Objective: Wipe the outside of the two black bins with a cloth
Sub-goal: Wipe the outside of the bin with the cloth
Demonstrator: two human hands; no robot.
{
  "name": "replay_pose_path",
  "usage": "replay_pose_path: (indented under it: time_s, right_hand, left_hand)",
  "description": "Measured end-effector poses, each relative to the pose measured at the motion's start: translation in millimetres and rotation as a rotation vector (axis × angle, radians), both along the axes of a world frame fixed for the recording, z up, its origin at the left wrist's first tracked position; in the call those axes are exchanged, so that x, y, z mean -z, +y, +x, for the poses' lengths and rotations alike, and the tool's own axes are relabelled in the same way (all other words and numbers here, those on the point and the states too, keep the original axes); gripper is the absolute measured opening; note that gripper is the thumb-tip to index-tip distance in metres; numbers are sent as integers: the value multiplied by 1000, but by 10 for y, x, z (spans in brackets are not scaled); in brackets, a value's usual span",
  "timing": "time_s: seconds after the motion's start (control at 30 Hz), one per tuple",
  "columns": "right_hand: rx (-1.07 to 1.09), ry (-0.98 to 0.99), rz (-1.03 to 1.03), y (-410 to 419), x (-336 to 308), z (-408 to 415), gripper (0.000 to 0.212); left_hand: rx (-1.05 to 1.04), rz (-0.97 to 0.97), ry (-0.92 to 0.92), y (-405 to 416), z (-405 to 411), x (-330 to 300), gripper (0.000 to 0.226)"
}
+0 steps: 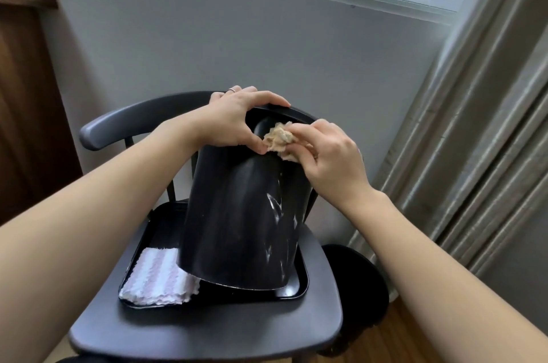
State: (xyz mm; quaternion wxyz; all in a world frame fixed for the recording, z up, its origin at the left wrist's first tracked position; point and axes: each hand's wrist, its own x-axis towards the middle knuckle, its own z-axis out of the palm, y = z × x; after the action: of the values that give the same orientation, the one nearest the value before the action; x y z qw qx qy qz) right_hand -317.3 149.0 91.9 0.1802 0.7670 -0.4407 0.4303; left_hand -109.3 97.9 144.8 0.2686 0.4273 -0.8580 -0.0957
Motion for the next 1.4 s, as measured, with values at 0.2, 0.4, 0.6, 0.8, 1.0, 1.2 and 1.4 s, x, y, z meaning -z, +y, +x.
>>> replay_pose_path:
  time_s: [0.2,0.4,0.6,0.8,1.0,1.2,1.4]
  right_hand:
    - [-163,55,30,181,352,-72,25]
    - [-153,144,-13,232,432,-85,22]
    - [-100,38,30,241,454,-6,26]
    - [-261,258,29,523,845,-39,21]
    - [-101,46,-17,277,477,36,24]
    - [-236,110,74,481,700,47,21]
    - [-308,347,49,651,910,-28,12]
  left_hand:
    - [1,17,15,-19,22,15,79]
    - [-4,40,22,-33,71,16,79]
    - [-13,40,27,-52,78,24,78]
    - [-16,74,54,-57,107,29,79]
    - [-33,81,44,-38,70,19,79]
    - [-39,85,47,-28,59,12,80]
    - [-24,86,48,4,47,5,79]
